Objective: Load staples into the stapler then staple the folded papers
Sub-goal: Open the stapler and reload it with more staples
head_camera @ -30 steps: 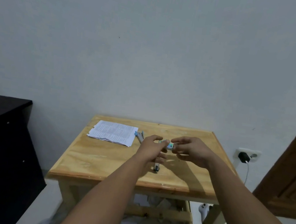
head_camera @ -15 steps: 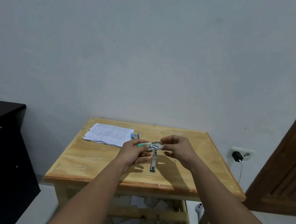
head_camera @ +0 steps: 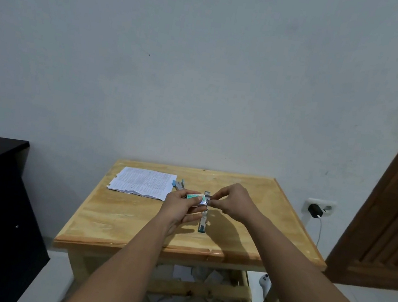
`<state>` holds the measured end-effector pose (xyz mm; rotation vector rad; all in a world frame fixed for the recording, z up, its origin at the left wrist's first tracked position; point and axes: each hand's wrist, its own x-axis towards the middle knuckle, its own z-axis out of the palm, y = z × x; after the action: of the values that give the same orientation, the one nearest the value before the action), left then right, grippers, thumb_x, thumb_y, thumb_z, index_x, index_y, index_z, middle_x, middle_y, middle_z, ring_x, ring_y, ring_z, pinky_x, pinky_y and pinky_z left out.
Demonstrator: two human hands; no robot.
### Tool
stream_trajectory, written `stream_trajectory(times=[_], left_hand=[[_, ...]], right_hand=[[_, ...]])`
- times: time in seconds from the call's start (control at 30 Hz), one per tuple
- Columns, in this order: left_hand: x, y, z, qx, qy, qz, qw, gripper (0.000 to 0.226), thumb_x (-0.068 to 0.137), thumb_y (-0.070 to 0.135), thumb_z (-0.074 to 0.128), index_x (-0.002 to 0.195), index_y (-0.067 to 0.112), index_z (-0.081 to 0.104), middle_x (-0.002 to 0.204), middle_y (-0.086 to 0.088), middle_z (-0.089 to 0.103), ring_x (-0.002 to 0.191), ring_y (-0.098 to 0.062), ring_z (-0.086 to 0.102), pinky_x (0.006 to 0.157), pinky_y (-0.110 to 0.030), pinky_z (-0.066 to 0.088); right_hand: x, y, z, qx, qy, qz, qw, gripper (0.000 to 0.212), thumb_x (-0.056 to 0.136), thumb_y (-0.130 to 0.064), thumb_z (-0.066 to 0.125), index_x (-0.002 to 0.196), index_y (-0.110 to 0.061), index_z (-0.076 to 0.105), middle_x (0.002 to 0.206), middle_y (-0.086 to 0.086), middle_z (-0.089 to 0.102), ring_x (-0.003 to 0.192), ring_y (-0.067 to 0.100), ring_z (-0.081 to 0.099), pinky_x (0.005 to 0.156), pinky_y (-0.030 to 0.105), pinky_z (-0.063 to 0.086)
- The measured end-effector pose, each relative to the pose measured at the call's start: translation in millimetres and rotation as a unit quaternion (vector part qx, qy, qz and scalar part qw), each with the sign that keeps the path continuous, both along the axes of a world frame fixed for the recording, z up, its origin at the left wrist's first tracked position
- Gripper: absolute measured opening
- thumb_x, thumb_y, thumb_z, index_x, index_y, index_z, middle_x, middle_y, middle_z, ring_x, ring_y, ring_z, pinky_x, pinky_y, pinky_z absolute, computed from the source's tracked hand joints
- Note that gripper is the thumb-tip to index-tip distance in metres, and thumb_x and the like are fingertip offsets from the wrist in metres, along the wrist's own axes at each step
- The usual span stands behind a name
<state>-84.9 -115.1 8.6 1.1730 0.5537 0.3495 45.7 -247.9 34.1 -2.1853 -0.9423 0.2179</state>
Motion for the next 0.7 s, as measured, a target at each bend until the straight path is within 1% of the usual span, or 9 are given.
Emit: stream_trajectory(times=[0.13,0.2,0.23,0.3,0.37,0.43,0.5,0.6,0.7], left_hand=[[2.8,-3.0,-1.4,-0.012,0.004,0.007,1.000,0.018,0.099,0.003,0.069,0.117,0.006,0.071,0.098,-0.016,0.082,0.091,-0.025,0.081,0.064,-0.031,0.066],[3.4,-3.8,-2.0,-0.020,0.001,0.013,1.000,0.018,0.100,0.003,0.069,0.118,0.005,0.070,0.099,-0.017,0.082,0.091,-0.025,0.082,0.064,-0.031,0.066],[3.6,-4.1,-2.0,-0.027,-0.002,0.017,0.999,0.018,0.100,0.003,0.068,0.118,0.004,0.070,0.099,-0.018,0.082,0.090,-0.025,0.082,0.063,-0.030,0.066],[3.8,-4.7,-2.3,-0.041,-0.010,0.023,0.999,0.018,0.100,0.002,0.068,0.118,0.001,0.069,0.099,-0.019,0.081,0.089,-0.025,0.082,0.062,-0.030,0.065],[3.8,-4.8,-3.0,-0.051,-0.014,0.029,0.998,0.020,0.100,0.001,0.068,0.119,0.000,0.068,0.100,-0.020,0.081,0.089,-0.026,0.081,0.061,-0.030,0.065],[3.7,-4.3,-3.8,-0.057,-0.013,0.034,0.998,0.020,0.099,0.001,0.069,0.119,0.001,0.068,0.101,-0.021,0.081,0.091,-0.027,0.081,0.061,-0.031,0.066],[5.2,-4.0,-5.6,-0.054,-0.007,0.036,0.998,0.019,0.098,0.003,0.071,0.117,0.004,0.070,0.100,-0.019,0.081,0.092,-0.026,0.081,0.063,-0.032,0.067],[8.9,-5.5,-7.5,-0.033,0.009,0.039,0.999,0.020,0.096,0.007,0.076,0.115,0.006,0.073,0.099,-0.016,0.081,0.085,-0.021,0.080,0.067,-0.033,0.067],[13.9,-8.3,-7.3,-0.026,0.009,0.041,0.999,0.019,0.094,0.007,0.077,0.113,0.005,0.074,0.093,-0.015,0.077,0.074,-0.018,0.074,0.065,-0.031,0.066]], right_hand=[[2.3,1.5,2.0,-0.022,-0.011,0.013,1.000,0.013,0.085,-0.023,0.084,0.090,-0.012,0.085,0.078,-0.005,0.071,0.069,0.008,0.062,0.056,0.018,0.045],[3.9,0.6,4.3,-0.003,0.007,0.014,1.000,0.014,0.085,-0.023,0.084,0.088,-0.010,0.084,0.075,-0.005,0.070,0.063,0.009,0.057,0.048,0.014,0.040],[6.0,-0.4,5.4,0.023,0.033,0.007,0.999,0.013,0.085,-0.022,0.084,0.087,-0.008,0.083,0.073,-0.004,0.070,0.059,0.010,0.054,0.047,0.014,0.039],[11.4,-6.3,7.7,0.094,0.094,-0.025,0.991,0.014,0.087,-0.020,0.083,0.085,-0.006,0.082,0.076,0.002,0.073,0.063,0.014,0.057,0.055,0.021,0.046],[22.7,-15.7,4.9,0.132,0.101,-0.074,0.983,0.017,0.087,-0.022,0.083,0.082,-0.006,0.079,0.078,0.004,0.074,0.071,0.018,0.064,0.061,0.027,0.050],[37.2,-29.5,-3.9,0.086,0.051,-0.133,0.986,0.020,0.089,-0.026,0.081,0.081,-0.008,0.078,0.080,0.003,0.075,0.072,0.019,0.068,0.057,0.025,0.048],[52.5,-47.8,-16.9,-0.001,0.010,-0.188,0.982,0.020,0.090,-0.028,0.079,0.083,-0.009,0.077,0.084,0.003,0.075,0.074,0.017,0.067,0.058,0.025,0.045],[70.0,-72.0,-38.0,-0.101,0.012,-0.231,0.968,0.019,0.087,-0.025,0.077,0.084,-0.006,0.076,0.081,0.010,0.074,0.074,0.024,0.068,0.060,0.029,0.047],[75.2,-83.0,-54.4,-0.146,0.016,-0.246,0.958,0.020,0.087,-0.024,0.074,0.086,-0.003,0.076,0.079,0.010,0.073,0.068,0.023,0.064,0.061,0.031,0.050]])
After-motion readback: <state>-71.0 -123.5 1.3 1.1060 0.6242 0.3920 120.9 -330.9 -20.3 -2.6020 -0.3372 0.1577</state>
